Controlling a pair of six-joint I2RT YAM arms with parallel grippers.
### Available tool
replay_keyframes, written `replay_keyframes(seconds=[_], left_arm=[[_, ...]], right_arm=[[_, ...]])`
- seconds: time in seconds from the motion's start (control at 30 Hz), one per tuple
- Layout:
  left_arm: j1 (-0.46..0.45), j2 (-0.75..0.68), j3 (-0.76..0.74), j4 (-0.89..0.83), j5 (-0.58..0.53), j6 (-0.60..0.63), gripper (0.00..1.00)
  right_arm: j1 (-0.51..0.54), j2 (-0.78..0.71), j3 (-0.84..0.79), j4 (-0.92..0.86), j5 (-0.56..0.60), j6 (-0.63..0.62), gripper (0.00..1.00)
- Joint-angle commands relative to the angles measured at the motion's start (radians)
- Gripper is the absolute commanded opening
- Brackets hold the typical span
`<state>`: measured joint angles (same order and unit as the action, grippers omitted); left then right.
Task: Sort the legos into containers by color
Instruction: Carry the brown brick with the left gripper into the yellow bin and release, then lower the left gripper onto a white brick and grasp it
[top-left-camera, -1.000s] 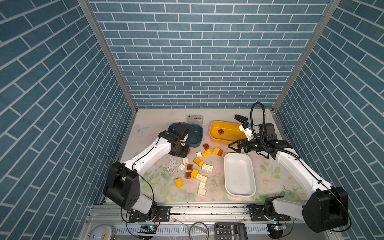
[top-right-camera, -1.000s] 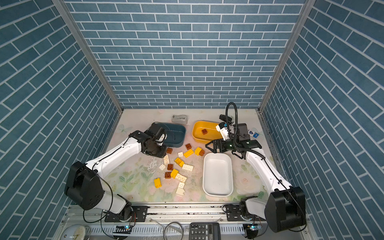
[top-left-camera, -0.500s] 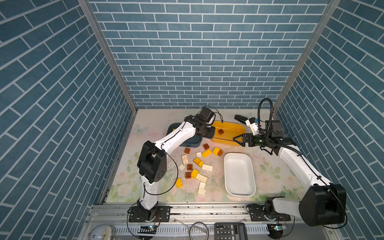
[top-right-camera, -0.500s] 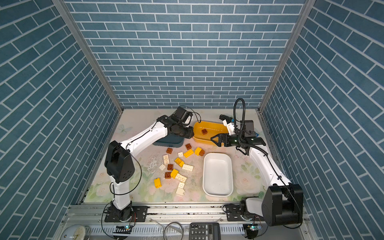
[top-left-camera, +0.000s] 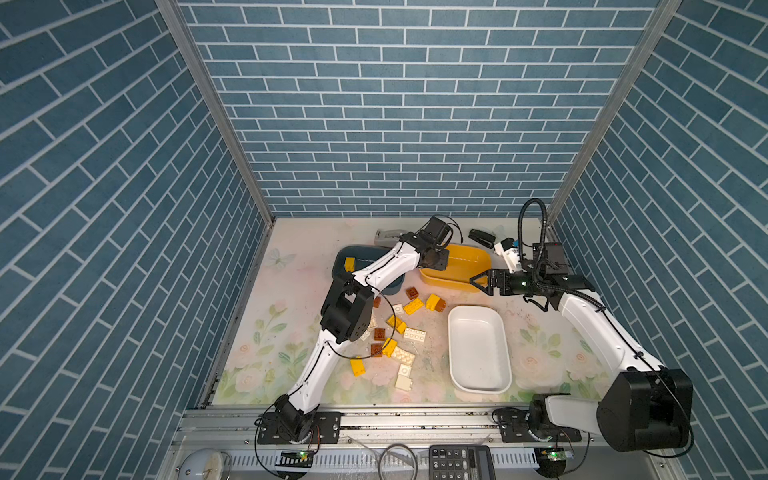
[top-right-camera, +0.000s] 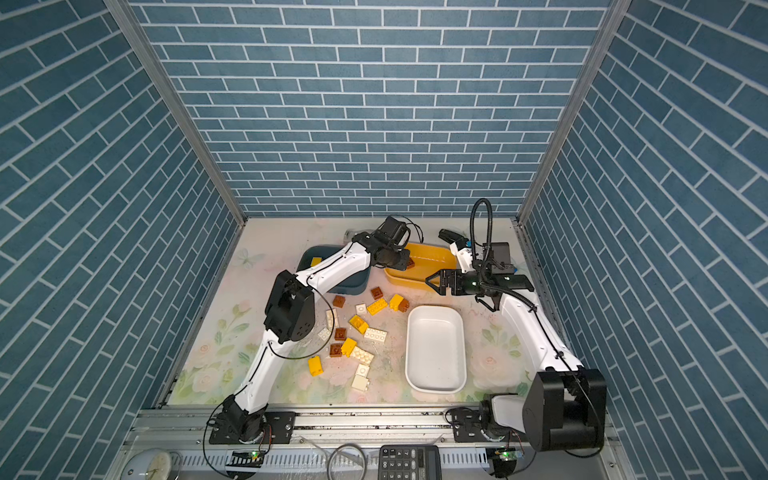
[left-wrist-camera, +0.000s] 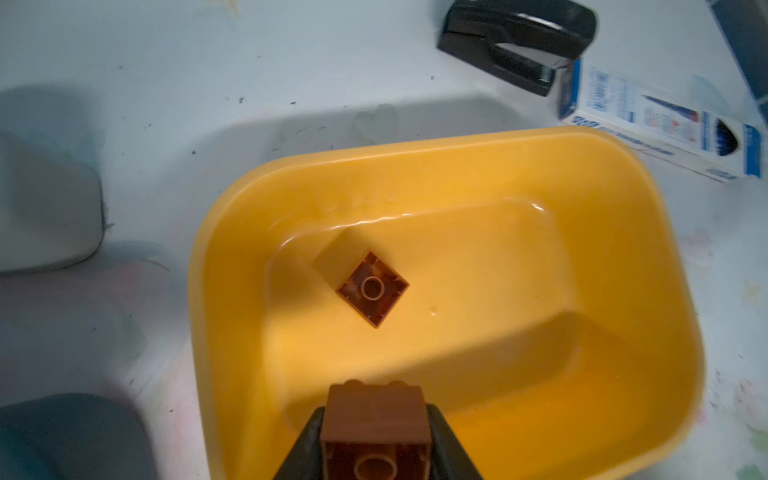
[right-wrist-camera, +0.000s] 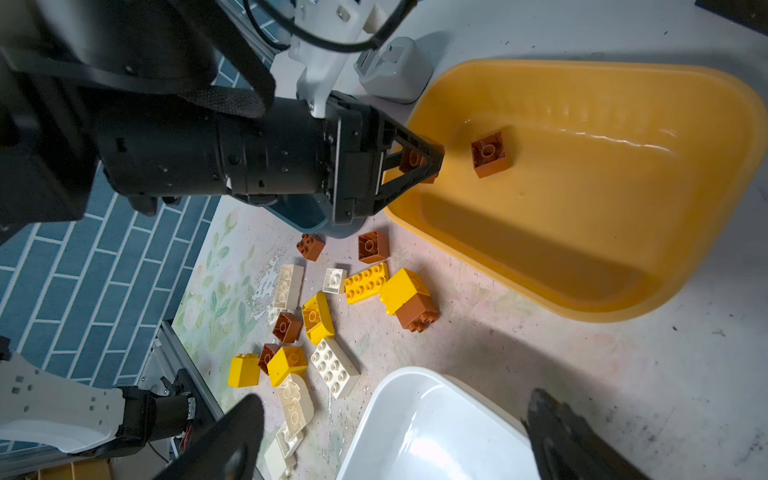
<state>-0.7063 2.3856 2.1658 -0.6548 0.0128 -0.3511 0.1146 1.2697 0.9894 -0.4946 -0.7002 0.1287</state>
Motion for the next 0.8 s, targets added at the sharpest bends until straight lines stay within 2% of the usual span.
replay_keyframes(seconds=[0.0,0.07,0.13,0.27,0.37,0.53,0.77], left_arm=[[0.002,-0.012,0.038,-0.072,-0.069,-0.005,0.5],[0.002,-0.032,0.043,-0.094,-0.063,-0.002,0.68],[0.001,-0.077,0.02,-0.118,-0.054,0.001,0.76],[0.001,-0.226,-0.129,-0.144,-0.028,-0.009,0.78],[-0.001,-0.37,-0.305,-0.159,-0.024,-0.036,0.78],[-0.004,-0.598,-0.612,-0.184,-0.062,-0.123,0.78],[-0.001,-0.783,-0.882,-0.207,-0.164,-0.28,0.78]], right_arm=[[-0.006,-0.037,0.01,-0.066,0.013,-0.063,0.99],[-0.007,-0.049,-0.001,-0.07,0.01,-0.064,0.98],[-0.006,-0.053,-0.007,-0.073,-0.008,-0.064,0.99],[-0.006,-0.047,-0.01,-0.078,-0.053,-0.063,0.98],[-0.006,-0.044,-0.017,-0.076,-0.077,-0.061,0.99],[-0.005,-0.04,-0.031,-0.057,-0.117,-0.041,0.98],[0.034,-0.029,-0.056,-0.008,-0.138,0.007,0.98]])
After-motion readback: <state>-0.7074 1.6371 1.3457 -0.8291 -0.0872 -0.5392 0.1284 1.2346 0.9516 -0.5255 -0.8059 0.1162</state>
